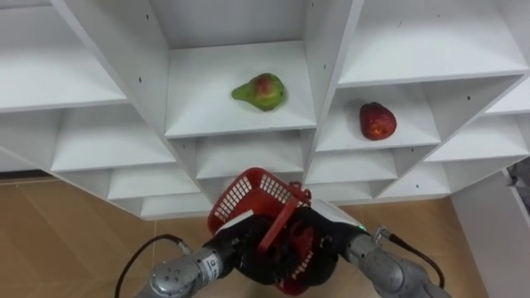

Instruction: Collect fruits from the closet

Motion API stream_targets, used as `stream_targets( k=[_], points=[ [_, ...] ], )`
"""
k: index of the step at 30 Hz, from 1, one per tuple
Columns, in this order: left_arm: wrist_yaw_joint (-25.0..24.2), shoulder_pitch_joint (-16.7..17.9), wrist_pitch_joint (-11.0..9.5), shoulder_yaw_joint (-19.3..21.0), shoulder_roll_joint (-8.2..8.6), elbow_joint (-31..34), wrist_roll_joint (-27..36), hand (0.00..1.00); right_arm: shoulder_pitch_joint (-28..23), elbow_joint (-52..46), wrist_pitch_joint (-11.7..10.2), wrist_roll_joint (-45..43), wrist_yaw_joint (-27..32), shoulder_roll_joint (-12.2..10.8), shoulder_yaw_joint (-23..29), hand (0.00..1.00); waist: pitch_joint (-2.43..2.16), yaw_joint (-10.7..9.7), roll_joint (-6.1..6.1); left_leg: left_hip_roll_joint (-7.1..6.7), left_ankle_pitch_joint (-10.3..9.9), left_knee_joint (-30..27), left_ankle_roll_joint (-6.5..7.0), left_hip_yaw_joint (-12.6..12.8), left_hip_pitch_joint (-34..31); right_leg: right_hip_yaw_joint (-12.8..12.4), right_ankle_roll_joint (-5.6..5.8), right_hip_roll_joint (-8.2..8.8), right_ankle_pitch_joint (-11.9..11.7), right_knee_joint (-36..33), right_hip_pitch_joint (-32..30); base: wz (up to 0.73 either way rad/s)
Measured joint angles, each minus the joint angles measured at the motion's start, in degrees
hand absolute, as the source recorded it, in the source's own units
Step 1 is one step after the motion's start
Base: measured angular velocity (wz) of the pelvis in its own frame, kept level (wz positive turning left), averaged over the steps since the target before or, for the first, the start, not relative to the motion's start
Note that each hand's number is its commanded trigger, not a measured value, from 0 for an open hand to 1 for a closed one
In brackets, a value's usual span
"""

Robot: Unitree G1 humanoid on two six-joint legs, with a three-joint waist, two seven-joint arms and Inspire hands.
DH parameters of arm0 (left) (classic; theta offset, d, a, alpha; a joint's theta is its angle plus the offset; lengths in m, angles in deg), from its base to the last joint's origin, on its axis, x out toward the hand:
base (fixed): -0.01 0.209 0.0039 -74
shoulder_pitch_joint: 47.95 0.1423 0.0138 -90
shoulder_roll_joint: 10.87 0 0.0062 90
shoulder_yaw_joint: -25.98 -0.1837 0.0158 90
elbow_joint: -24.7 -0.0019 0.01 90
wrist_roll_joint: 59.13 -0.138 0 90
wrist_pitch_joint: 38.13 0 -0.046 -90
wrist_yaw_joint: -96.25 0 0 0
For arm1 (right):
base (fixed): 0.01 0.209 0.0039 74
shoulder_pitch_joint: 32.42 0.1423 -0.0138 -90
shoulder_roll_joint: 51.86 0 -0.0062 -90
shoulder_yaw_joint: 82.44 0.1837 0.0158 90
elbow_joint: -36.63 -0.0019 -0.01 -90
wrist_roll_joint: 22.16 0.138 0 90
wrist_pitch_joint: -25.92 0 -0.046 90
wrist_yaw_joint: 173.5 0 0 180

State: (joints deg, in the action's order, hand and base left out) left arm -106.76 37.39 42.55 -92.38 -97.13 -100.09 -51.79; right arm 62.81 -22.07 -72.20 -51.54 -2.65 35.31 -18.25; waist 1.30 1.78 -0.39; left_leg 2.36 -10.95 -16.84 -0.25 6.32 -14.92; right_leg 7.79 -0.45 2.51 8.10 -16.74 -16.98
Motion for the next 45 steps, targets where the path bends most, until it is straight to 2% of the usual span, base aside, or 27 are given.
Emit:
stream_targets(
  k=[12,22,30,33,35,37,40,42,45],
  points=[
    [-1.34,-0.02,-0.01,0.22,-0.01,0.03,0.01,1.00,0.51,0.03,-0.03,-0.01,0.43,0.00,0.00,0.00,0.21,0.12,0.35,0.00,0.00,0.10,0.00,0.28,0.18,-0.34,0.00,-0.05,0.00,0.03,0.03,-0.01],
    [-1.26,0.02,-0.01,1.16,-0.41,-0.80,-0.13,1.00,0.39,-0.25,-0.04,0.01,0.22,0.35,0.05,0.00,0.17,0.19,0.40,0.05,0.00,0.10,0.00,0.25,0.47,-0.20,0.00,-0.08,0.00,0.20,0.44,0.00],
    [3.21,0.61,0.14,4.20,-0.33,-5.05,-0.08,1.00,-0.24,-0.92,0.23,4.67,-0.54,0.25,-0.55,0.00,0.09,0.42,0.46,0.06,0.00,0.16,0.00,0.27,1.78,-0.19,0.00,-0.08,0.00,0.18,1.75,0.00],
    [4.93,1.62,0.23,6.44,-0.49,-5.83,0.01,1.00,-1.30,-3.28,0.56,4.69,-2.09,0.68,-0.55,0.00,-0.30,0.72,0.79,0.06,0.00,0.17,0.00,0.16,1.85,-0.14,0.00,-0.13,0.00,0.15,1.83,0.01],
    [5.76,2.70,0.26,7.48,-0.56,-5.84,0.02,1.00,-2.94,-5.06,0.69,4.71,-2.53,0.76,-0.55,0.00,-1.01,1.50,1.32,0.06,0.00,0.16,-0.01,-0.13,2.05,0.10,0.00,-0.15,0.00,0.23,2.20,0.06],
    [6.21,3.20,0.25,8.09,-0.28,-6.46,-0.01,1.00,-3.49,-5.38,0.69,4.72,-2.87,0.75,-0.56,0.00,-1.14,1.90,1.47,0.01,0.00,0.25,-0.01,-0.39,2.89,0.21,-0.01,-0.16,-0.01,0.51,3.31,0.07],
    [6.72,4.63,0.27,10.67,-0.28,-8.92,0.12,1.00,-4.44,-5.49,0.78,6.50,-4.61,0.82,-0.54,0.00,-1.66,2.93,2.19,-0.05,0.21,1.75,-0.11,-0.38,5.21,0.24,0.04,-0.20,0.00,1.22,5.27,0.00],
    [7.49,5.68,0.39,12.69,-0.38,-10.39,0.23,1.00,-4.59,-7.12,1.48,7.56,-6.52,1.97,-0.51,0.00,-1.63,3.39,2.79,-0.04,0.29,2.42,-0.16,-0.44,6.30,0.28,0.05,-0.31,-0.01,1.89,6.35,0.00],
    [7.85,5.96,0.68,14.20,-0.70,-11.78,0.15,1.00,-4.59,-10.68,1.88,9.21,-7.07,3.19,-0.14,0.00,-1.23,3.53,3.66,-0.02,0.36,2.82,-0.25,-0.72,6.70,0.31,0.05,-0.42,-0.01,2.15,6.91,0.03]
  ],
)
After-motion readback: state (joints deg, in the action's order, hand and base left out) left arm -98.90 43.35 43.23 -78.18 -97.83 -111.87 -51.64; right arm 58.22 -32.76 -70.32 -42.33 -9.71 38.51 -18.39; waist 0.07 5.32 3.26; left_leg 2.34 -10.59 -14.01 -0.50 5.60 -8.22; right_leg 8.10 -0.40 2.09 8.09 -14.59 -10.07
